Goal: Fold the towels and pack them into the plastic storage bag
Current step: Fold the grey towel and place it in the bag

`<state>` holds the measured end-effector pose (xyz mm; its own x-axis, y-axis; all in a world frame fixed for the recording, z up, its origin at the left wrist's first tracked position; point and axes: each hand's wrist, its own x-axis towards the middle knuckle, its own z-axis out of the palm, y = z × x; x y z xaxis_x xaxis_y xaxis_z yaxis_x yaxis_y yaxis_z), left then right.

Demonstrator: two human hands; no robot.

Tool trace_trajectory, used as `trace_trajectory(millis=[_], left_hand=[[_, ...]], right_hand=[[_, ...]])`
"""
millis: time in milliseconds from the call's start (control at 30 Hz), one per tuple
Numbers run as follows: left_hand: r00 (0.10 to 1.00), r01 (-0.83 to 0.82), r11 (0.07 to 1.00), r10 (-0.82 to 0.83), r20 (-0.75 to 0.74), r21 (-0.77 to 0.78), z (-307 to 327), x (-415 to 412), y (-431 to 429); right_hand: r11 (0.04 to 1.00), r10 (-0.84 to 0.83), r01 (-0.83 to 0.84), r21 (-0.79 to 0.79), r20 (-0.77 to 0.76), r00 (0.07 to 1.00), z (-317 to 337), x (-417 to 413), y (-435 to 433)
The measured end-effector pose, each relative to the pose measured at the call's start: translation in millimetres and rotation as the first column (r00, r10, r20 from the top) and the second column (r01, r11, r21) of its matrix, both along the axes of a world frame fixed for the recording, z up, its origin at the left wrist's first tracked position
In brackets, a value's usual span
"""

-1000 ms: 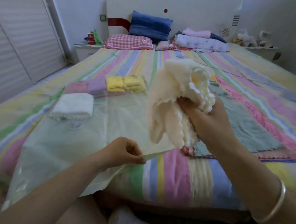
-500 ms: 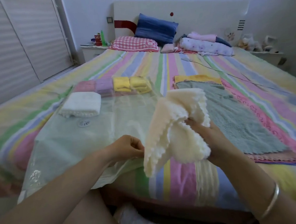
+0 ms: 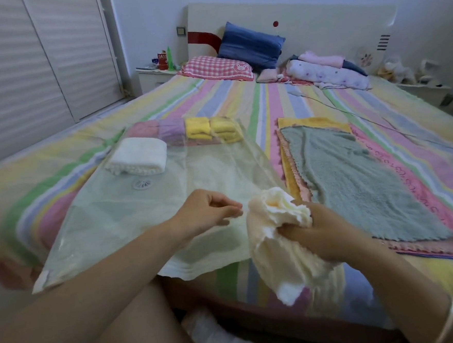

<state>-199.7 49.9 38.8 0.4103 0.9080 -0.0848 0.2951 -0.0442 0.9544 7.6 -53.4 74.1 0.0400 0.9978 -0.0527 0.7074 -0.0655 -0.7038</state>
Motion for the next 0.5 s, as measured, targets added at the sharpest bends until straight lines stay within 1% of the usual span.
trace_trajectory(millis=[67, 100, 133, 167, 200, 233, 267, 300, 333, 400, 433, 500], left_hand=[[0.995, -0.041, 0.969, 0.062, -0.078, 0.243, 5, 2, -4], [0.988, -0.038, 0.925, 0.091, -0.125, 0.379, 8, 2, -6], [0.982, -0.033, 0.875, 0.119, -0.148, 0.483, 11, 3, -6], [0.98, -0.036, 0.842, 0.134, -0.145, 0.538, 14, 3, -6], [0.982, -0.042, 0.832, 0.136, -0.129, 0.553, 18, 3, -6], [0.986, -0.049, 0.842, 0.127, -0.108, 0.537, 22, 2, -5], [0.992, -0.057, 0.872, 0.106, -0.074, 0.487, 27, 2, -4], [0.997, -0.06, 0.914, 0.075, -0.021, 0.401, 33, 1, -4], [0.998, -0.057, 0.951, 0.046, 0.041, 0.303, 38, -1, -4], [0.988, -0.044, 0.988, 0.02, 0.153, 0.149, 45, -7, -4], [0.983, -0.046, 0.991, 0.023, 0.183, 0.122, 47, -10, -4], [0.977, -0.061, 0.991, 0.035, 0.211, 0.119, 49, -14, -4]], right_hand=[[0.999, 0.049, -0.052, 0.011, 0.187, 0.981, 5, -1, -4], [0.997, 0.07, -0.078, 0.023, 0.236, 0.969, 9, -2, -7], [0.994, 0.099, -0.11, 0.029, 0.242, 0.965, 14, -3, -9], [0.986, 0.155, -0.162, 0.025, 0.193, 0.969, 19, -5, -11], [0.974, 0.227, -0.228, -0.001, 0.11, 0.968, 24, -8, -12], [0.952, 0.305, -0.304, -0.037, 0.027, 0.952, 30, -13, -14], [0.923, 0.376, -0.377, -0.08, -0.028, 0.926, 35, -20, -14], [0.897, 0.423, -0.425, -0.119, -0.039, 0.905, 36, -27, -13], [0.889, 0.435, -0.432, -0.152, -0.019, 0.9, 34, -34, -8], [0.923, 0.36, -0.347, -0.166, 0.056, 0.931, 29, -52, 6], [0.945, 0.29, -0.274, -0.178, 0.07, 0.955, 27, -60, 16], [0.961, 0.15, -0.14, -0.238, 0.022, 0.988, 24, -71, 33]])
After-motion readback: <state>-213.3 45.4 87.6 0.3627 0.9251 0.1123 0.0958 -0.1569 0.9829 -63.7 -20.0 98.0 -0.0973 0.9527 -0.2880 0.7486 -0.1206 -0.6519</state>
